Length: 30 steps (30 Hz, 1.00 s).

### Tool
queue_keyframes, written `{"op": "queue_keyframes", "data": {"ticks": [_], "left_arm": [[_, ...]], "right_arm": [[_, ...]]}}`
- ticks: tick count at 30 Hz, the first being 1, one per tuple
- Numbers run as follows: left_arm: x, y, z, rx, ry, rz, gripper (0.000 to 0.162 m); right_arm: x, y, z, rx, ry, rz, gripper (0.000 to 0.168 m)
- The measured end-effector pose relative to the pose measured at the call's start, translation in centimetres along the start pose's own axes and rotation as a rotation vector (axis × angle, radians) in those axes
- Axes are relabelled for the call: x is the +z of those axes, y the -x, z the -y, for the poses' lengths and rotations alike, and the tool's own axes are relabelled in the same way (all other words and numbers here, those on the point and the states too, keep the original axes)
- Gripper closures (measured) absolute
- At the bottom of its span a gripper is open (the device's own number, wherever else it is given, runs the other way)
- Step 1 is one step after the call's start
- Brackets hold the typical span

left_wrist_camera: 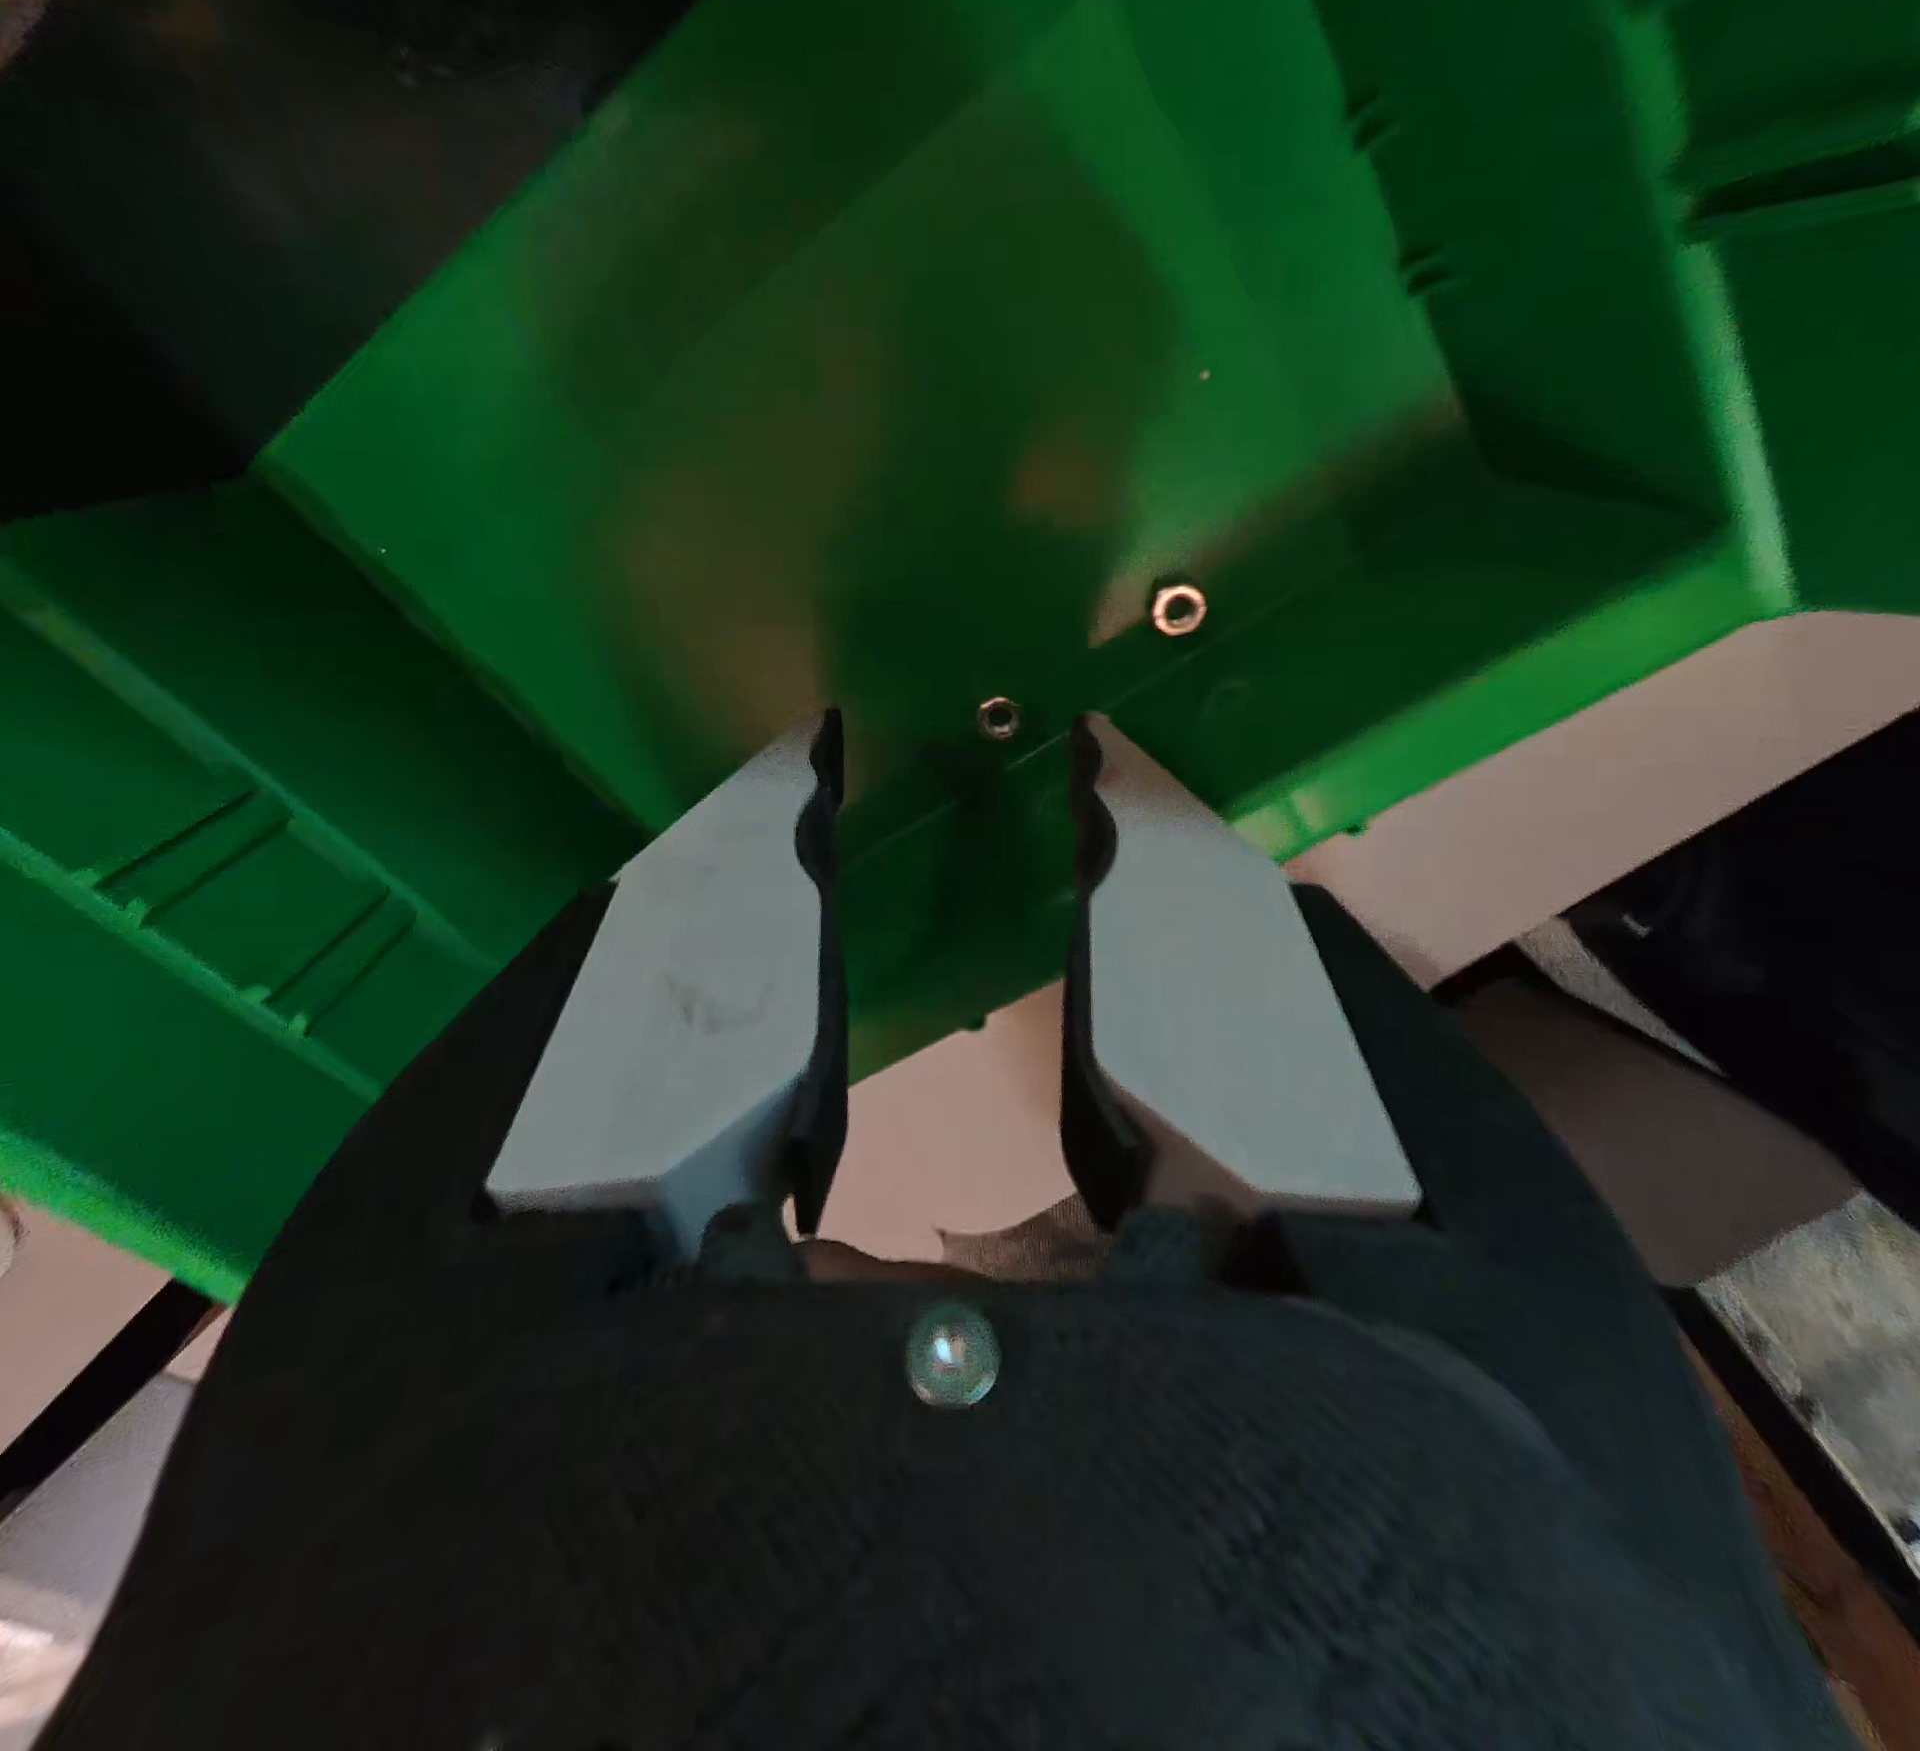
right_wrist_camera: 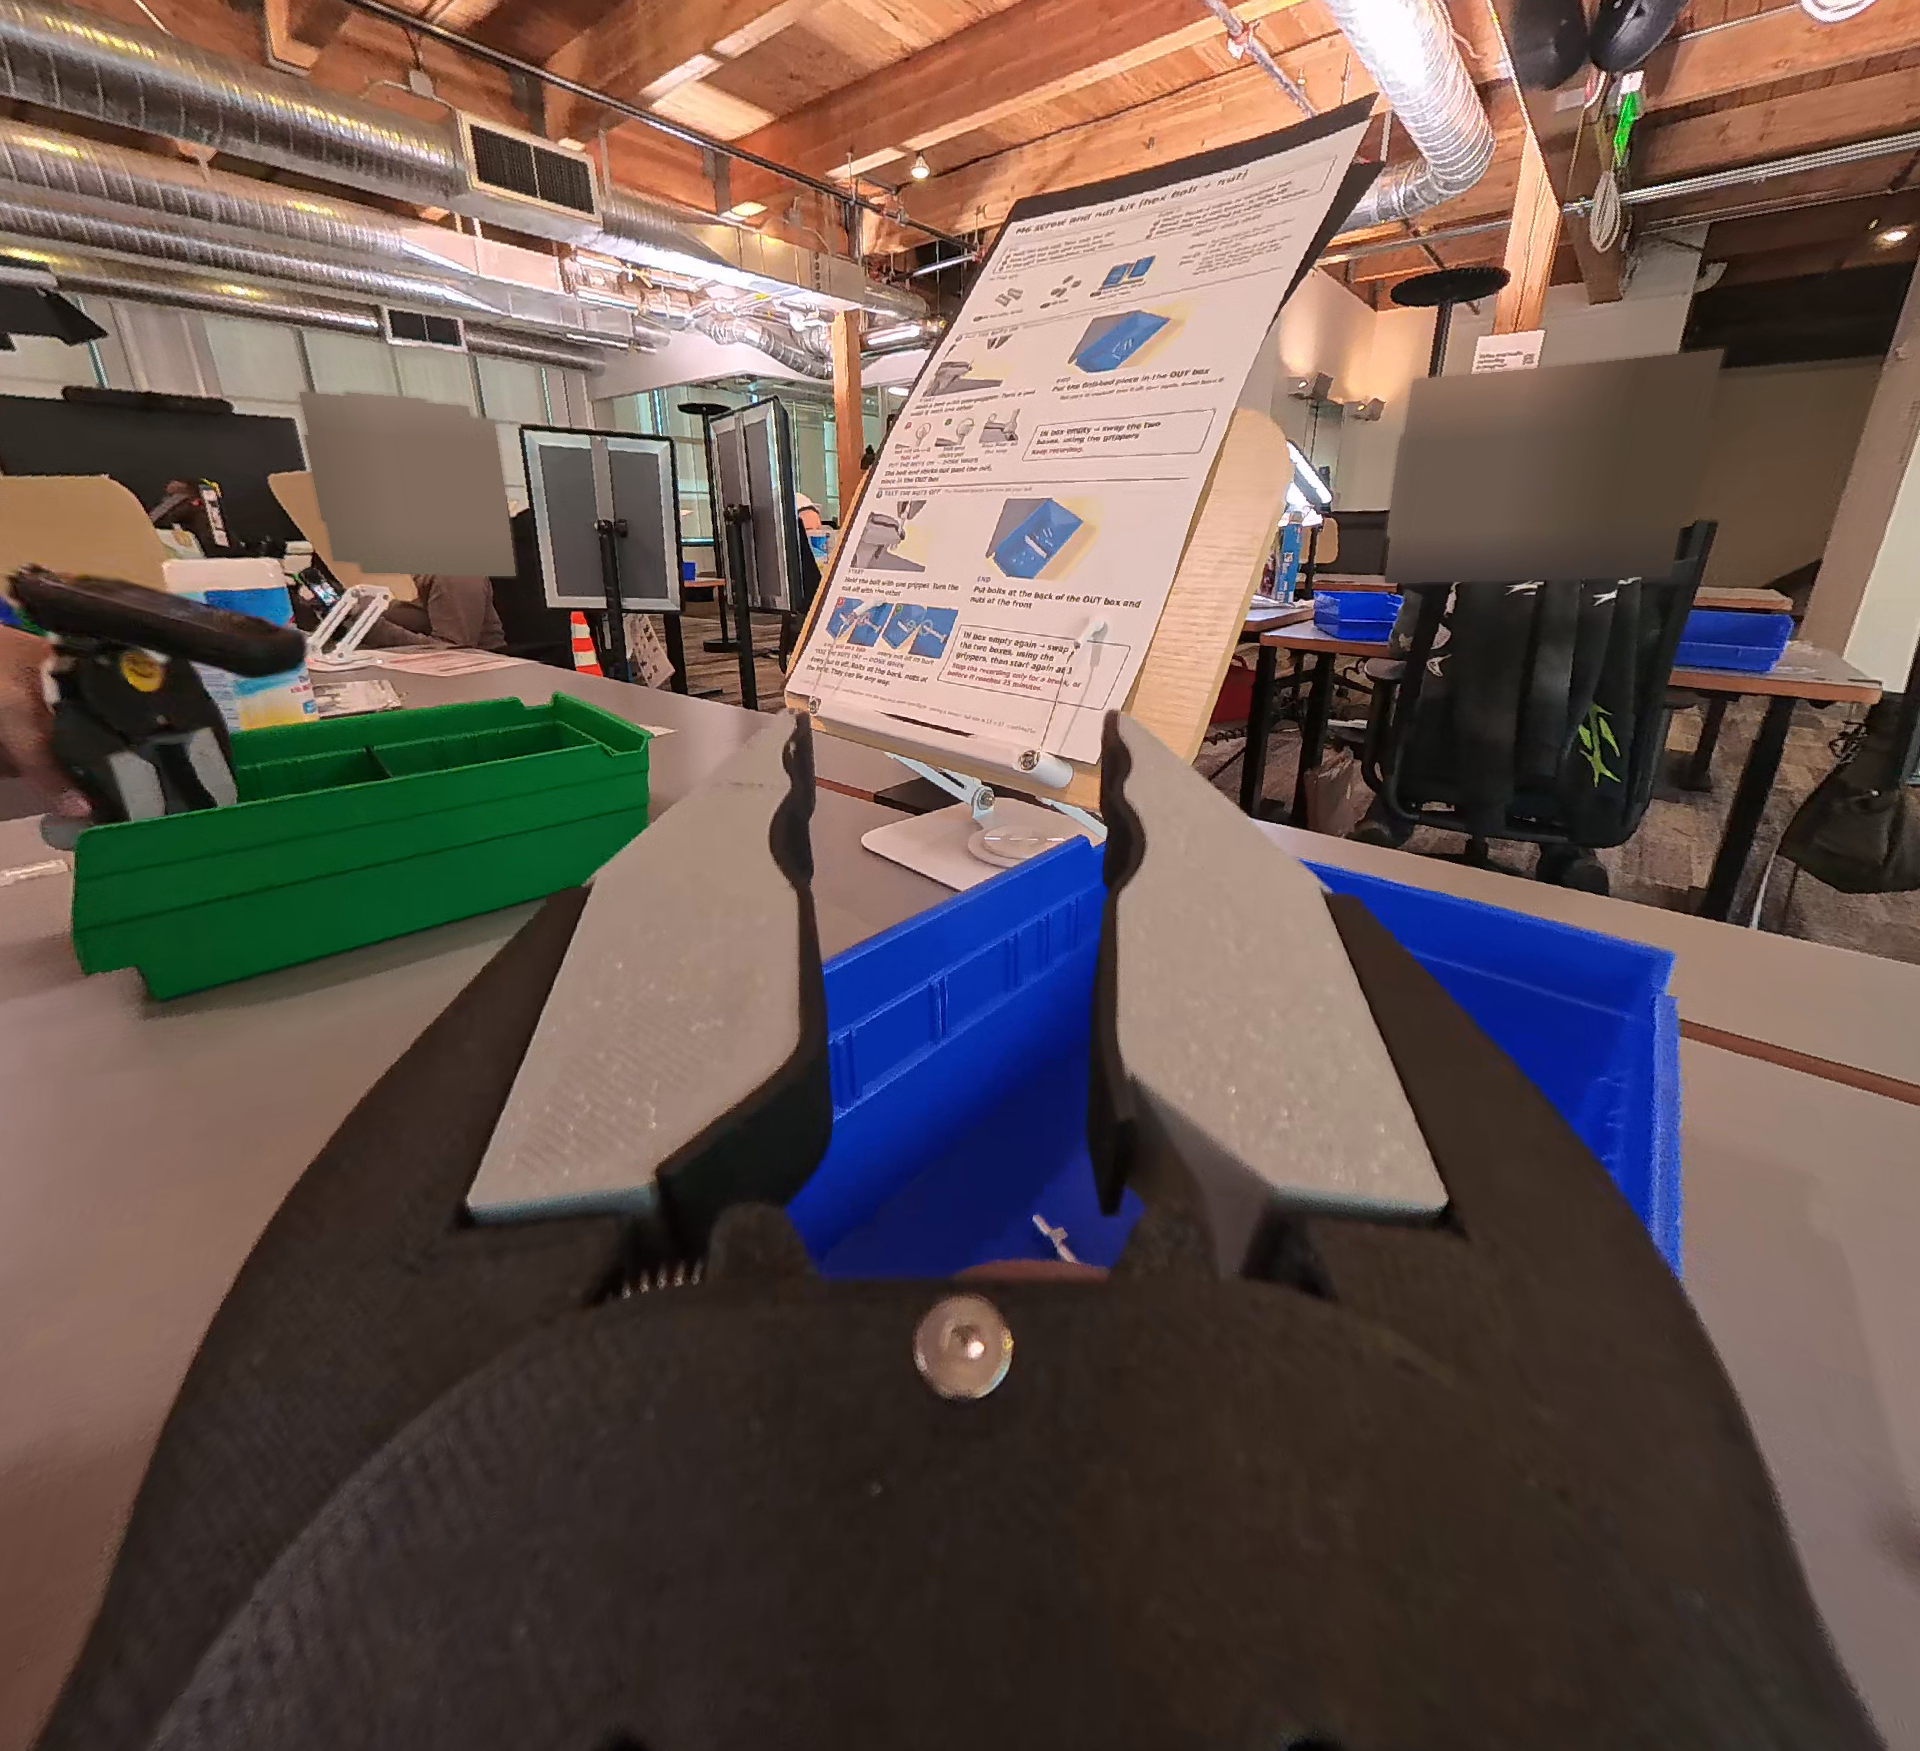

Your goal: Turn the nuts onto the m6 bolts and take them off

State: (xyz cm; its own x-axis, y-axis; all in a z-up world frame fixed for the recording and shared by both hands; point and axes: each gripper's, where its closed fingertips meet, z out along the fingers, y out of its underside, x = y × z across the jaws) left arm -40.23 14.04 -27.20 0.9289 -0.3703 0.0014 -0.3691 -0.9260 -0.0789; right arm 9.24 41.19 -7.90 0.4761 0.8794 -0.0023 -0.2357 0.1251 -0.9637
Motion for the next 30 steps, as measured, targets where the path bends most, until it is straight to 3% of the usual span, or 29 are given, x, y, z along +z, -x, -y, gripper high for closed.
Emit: {"op": "queue_keyframes", "data": {"ticks": [1, 5, 7, 8, 13, 18, 25, 28, 30], "left_arm": [[0.4, 0.1, -0.2, 0.003, 0.038, -0.001, 0.121], [1.1, -0.3, 0.0, 0.012, 0.105, -0.056, 0.136], [1.2, 0.2, -0.4, 0.046, 0.139, -0.027, 0.161], [1.3, 1.0, -0.7, 0.074, 0.161, 0.026, 0.162], [1.1, 1.4, -0.4, 0.025, 0.115, -0.003, 0.162], [-0.3, 1.7, -0.6, -0.045, 0.079, -0.015, 0.144], [0.6, 1.5, -1.7, -0.091, 0.170, -0.018, 0.135], [0.7, 1.1, -1.8, -0.118, 0.183, -0.052, 0.137], [0.9, 1.3, -1.8, -0.130, 0.186, -0.055, 0.150]], "right_arm": [[0.0, 0.0, 0.1, 0.002, -0.003, 0.002, 0.115], [-0.1, 0.1, 0.2, -0.001, -0.008, 0.010, 0.116], [-0.2, 0.2, 0.3, -0.014, -0.009, 0.009, 0.116], [-0.3, 0.2, 0.3, -0.020, -0.010, 0.007, 0.116], [-0.4, 0.3, 0.5, -0.009, -0.025, 0.017, 0.117], [-0.5, 0.3, 0.4, 0.003, -0.024, 0.022, 0.117], [-0.2, 0.7, 0.4, -0.007, -0.022, 0.031, 0.117], [-0.1, 0.8, 0.3, -0.008, -0.018, 0.034, 0.118], [-0.1, 0.9, 0.4, -0.008, -0.022, 0.037, 0.118]]}}
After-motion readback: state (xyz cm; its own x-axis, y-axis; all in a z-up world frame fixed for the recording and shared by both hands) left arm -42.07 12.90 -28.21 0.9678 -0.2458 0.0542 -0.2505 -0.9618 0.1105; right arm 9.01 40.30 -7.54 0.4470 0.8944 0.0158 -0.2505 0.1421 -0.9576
